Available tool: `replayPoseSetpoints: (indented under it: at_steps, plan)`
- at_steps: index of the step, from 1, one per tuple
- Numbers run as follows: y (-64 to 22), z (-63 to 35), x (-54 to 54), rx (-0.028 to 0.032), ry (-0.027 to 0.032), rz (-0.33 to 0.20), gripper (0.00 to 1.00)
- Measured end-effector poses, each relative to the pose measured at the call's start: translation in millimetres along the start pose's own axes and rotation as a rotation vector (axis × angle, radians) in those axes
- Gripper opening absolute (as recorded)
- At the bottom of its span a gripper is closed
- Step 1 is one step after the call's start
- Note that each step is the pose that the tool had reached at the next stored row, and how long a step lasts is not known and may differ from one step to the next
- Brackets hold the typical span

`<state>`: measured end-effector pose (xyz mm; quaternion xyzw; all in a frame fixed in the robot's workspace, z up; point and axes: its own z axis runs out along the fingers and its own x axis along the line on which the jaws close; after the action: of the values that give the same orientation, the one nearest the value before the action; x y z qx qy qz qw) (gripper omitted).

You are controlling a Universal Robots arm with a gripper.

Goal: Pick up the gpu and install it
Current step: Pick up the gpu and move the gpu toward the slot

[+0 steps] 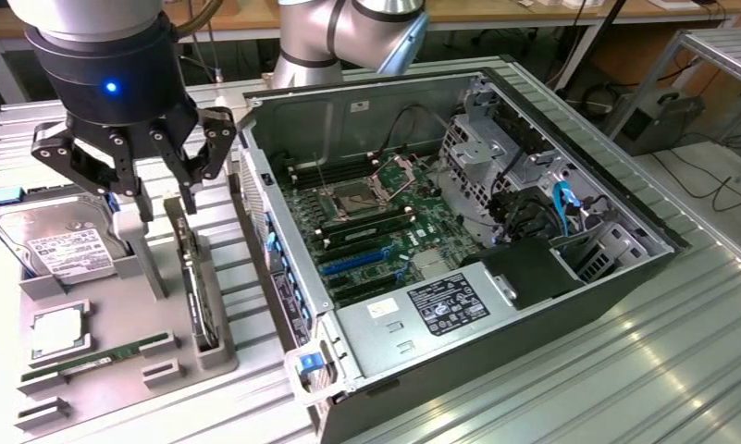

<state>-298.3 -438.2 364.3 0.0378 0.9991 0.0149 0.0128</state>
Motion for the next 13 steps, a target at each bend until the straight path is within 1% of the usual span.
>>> replayPoseSetpoints:
  at_steps: [2, 13]
  plan:
    - [-0.2, 7.8, 0.2, 0.0000, 0.0000, 0.000, 0.42]
    - [-0.9, 28.8, 0.7, 0.0000, 0.0000, 0.000, 0.42]
